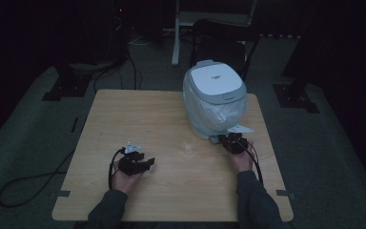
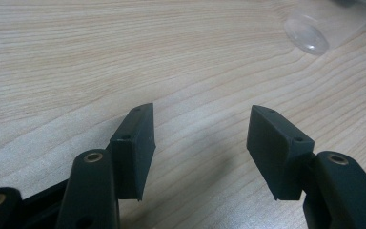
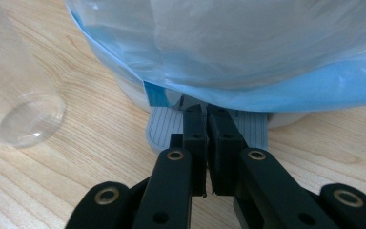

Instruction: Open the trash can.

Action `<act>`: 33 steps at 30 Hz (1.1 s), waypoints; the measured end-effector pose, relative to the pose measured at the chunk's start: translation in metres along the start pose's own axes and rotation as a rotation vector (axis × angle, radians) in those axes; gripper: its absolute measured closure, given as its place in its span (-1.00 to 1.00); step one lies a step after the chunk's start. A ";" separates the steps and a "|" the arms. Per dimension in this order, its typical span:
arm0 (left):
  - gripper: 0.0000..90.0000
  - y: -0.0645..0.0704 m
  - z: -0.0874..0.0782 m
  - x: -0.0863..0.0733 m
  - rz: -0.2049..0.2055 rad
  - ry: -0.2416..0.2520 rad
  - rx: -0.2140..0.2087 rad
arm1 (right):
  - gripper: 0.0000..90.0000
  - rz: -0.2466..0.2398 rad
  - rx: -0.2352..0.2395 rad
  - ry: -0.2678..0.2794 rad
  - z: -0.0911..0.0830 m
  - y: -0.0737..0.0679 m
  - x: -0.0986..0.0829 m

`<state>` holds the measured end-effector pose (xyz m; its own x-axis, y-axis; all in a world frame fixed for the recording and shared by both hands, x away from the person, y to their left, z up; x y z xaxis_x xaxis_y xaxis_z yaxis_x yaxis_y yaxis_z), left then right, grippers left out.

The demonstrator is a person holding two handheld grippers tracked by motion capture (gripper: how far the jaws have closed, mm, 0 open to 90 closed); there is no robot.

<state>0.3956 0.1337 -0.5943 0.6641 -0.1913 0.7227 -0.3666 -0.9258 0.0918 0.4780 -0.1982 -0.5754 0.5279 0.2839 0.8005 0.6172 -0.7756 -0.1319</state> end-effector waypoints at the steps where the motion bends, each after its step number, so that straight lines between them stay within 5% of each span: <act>1: -0.03 0.000 0.000 0.000 0.001 0.000 0.001 | 0.94 -0.008 -0.006 0.003 0.000 0.000 0.000; 18: -0.03 0.000 0.000 -0.001 0.014 -0.002 0.006 | 0.98 -0.041 -0.019 -0.013 0.003 0.000 -0.006; 33: -0.03 0.001 0.000 -0.001 0.015 0.000 0.011 | 0.98 -0.009 -0.013 0.016 0.009 0.002 -0.013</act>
<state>0.3948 0.1330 -0.5945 0.6589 -0.2052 0.7237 -0.3692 -0.9264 0.0736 0.4773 -0.1985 -0.5914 0.5128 0.2815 0.8110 0.6138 -0.7807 -0.1171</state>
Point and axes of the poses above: each handheld gripper's, and its own axes: z roughly forward along the jaws, x roughly out of its top, y roughly to its right, the point moved 8 cm from there along z, roughly forward along the jaws, and after that the axes turned 10 degrees about x, right-handed, at the moved point
